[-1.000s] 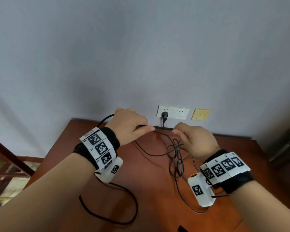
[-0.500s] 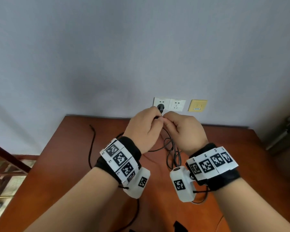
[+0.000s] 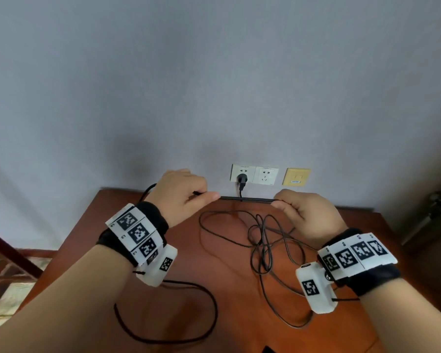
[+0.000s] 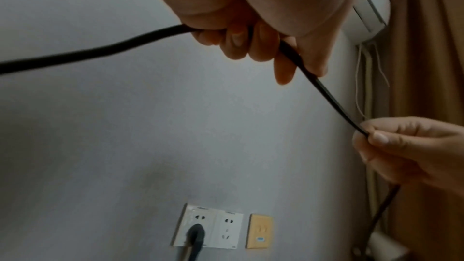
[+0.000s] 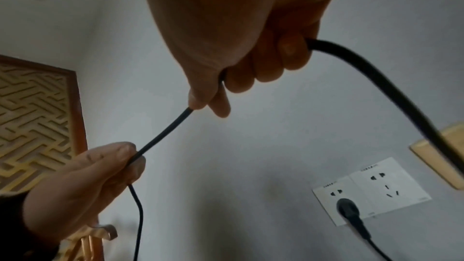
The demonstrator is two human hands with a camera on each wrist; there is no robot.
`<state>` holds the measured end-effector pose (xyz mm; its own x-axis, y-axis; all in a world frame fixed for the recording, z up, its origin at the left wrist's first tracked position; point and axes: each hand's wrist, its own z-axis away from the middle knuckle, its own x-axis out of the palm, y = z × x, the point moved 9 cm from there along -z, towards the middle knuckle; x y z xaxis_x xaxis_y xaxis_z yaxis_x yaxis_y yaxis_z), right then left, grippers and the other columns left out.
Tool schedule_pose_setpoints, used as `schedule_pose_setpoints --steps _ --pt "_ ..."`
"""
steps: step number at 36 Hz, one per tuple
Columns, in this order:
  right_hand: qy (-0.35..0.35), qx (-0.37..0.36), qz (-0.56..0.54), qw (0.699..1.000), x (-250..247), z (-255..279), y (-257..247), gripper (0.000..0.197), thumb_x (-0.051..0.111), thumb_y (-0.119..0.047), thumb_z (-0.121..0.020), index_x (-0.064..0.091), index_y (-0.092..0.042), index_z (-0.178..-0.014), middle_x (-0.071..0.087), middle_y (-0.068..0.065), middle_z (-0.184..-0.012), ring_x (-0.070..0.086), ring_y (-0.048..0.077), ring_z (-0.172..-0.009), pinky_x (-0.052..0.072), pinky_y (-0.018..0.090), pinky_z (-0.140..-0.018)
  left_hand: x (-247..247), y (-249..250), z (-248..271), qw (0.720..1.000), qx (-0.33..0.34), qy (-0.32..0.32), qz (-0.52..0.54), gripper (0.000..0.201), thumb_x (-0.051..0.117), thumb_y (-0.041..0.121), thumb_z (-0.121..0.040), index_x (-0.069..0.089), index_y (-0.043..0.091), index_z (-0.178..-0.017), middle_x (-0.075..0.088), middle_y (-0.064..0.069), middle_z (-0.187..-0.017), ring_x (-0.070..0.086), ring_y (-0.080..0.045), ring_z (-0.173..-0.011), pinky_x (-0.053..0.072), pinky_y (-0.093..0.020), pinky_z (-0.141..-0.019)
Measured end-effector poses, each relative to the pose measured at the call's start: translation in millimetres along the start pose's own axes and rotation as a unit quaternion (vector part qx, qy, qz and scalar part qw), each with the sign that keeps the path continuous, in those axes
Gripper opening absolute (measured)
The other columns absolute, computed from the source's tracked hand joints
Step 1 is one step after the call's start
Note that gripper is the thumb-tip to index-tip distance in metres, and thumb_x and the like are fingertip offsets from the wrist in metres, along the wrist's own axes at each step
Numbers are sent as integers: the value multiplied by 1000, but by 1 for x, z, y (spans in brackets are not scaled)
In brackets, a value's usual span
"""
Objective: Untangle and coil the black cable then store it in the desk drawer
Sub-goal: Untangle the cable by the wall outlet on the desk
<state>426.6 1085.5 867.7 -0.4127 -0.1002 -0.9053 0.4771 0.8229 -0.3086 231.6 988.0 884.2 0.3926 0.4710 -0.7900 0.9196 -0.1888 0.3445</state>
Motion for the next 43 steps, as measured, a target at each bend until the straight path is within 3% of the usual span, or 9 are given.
schedule_pose_setpoints --steps 4,6,12,18,24,27,31,36,43 --pt "29 5 -9 1000 1 -2 -3 35 34 -47 -94 59 -22 -90 59 0 -61 56 22 -59 49 38 -57 2 -10 -3 999 -48 -6 -22 35 37 54 -88 44 29 -64 40 14 -54 43 -15 -61 37 -32 -63" --pt "49 15 -13 999 2 -3 -7 30 40 -43 -97 61 -22 -90 61 -1 -61 57 23 -59 50 38 -56 5 -14 -5 995 -94 -1 -20 40 27 53 -89 55 25 -80 51 14 -70 50 -20 -74 44 -40 -70" --pt "97 9 -22 995 6 -12 -39 46 29 -54 -90 62 -23 -86 59 -5 -61 58 22 -59 46 32 -51 33 23 -11 990 -108 -28 87 26 34 35 -98 56 21 -101 58 9 -95 54 -15 -90 46 -42 -84" --pt "76 -12 -56 995 17 -19 -59 41 28 -45 -87 61 -20 -87 62 1 -63 54 21 -56 40 32 -48 42 55 -10 987 -109 -7 113 36 24 35 -95 55 17 -98 61 5 -84 56 -17 -80 45 -45 -82" --pt "23 -62 -63 996 14 -16 -63 47 26 -51 -92 62 -20 -92 66 -5 -75 58 15 -66 46 33 -56 29 60 -7 996 -33 -13 77 35 30 42 -94 54 18 -99 55 10 -68 48 -12 -61 38 -34 -70" --pt "23 -58 -45 997 9 -16 -56 51 24 -57 -91 61 -22 -88 59 -7 -65 53 10 -59 41 27 -53 21 52 -4 997 -31 8 73 27 40 43 -93 54 20 -93 53 9 -62 43 -5 -55 30 -29 -65" --pt "28 -33 -36 998 2 -14 -39 52 27 -63 -87 62 -25 -83 58 -8 -62 51 7 -58 39 23 -53 13 39 0 999 -24 1 45 22 43 52 -90 45 32 -79 47 12 -57 43 -7 -55 28 -28 -64" --pt "31 -1 -37 999 -9 -11 -16 45 30 -59 -88 63 -30 -91 66 -8 -74 60 14 -71 50 33 -64 -5 15 2 998 -60 22 23 27 47 54 -86 51 31 -73 45 16 -55 44 -5 -56 27 -27 -62" --pt "61 -6 -54 997 -7 -11 -23 37 36 -50 -95 64 -26 -90 65 -5 -68 61 15 -67 51 35 -61 -2 8 4 995 -86 13 51 32 39 51 -87 49 24 -74 48 11 -59 46 -7 -58 31 -24 -55"
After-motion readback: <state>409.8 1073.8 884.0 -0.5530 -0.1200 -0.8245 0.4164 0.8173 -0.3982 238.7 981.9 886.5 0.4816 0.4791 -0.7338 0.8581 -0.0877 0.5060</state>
